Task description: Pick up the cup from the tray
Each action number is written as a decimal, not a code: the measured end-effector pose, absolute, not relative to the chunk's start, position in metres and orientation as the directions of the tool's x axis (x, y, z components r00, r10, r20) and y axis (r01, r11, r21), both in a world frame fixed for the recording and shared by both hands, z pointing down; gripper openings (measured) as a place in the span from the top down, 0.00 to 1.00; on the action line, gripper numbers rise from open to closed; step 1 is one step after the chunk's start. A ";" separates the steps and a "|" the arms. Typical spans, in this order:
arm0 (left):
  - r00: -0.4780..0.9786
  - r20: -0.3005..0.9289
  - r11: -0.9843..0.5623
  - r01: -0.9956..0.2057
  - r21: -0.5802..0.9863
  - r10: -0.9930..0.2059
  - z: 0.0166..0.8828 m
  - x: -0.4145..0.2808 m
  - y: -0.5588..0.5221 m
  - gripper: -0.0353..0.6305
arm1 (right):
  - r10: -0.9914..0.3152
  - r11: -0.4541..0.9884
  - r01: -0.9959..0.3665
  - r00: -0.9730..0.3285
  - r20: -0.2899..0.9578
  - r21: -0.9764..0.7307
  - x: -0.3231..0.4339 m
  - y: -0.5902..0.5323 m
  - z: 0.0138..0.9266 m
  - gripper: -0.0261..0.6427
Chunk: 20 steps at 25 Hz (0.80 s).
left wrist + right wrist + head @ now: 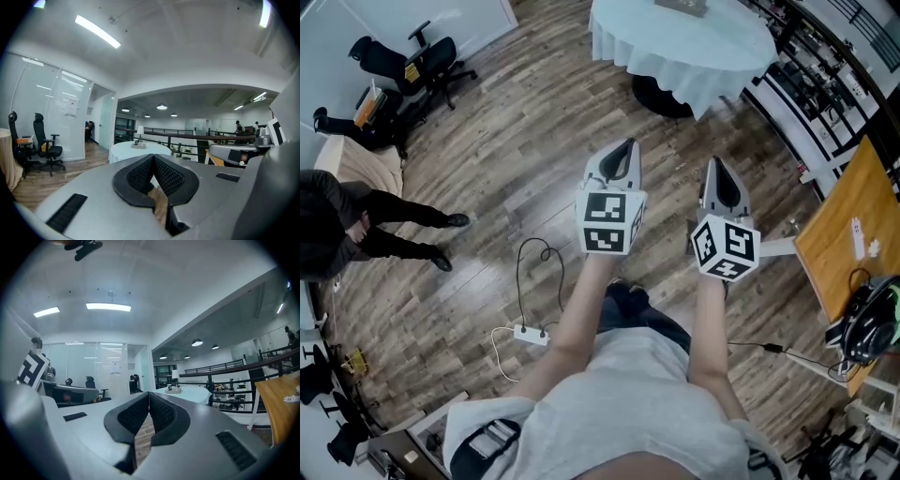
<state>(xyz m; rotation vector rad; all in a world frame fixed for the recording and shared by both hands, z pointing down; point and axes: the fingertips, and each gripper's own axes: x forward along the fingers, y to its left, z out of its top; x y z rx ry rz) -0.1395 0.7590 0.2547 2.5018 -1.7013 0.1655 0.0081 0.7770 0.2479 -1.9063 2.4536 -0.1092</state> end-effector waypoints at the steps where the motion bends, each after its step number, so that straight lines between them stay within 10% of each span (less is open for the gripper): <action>1: 0.367 0.151 -0.367 -0.930 0.030 -0.918 0.255 -0.134 0.757 0.94 | -0.969 0.242 -0.967 -0.244 0.017 -0.078 0.015 0.776 0.249 0.95; 20: 0.368 0.204 -0.378 -0.926 -0.010 -0.907 0.277 -0.083 0.712 0.94 | -0.972 0.226 -0.961 -0.233 0.022 -0.156 0.075 0.731 0.271 0.95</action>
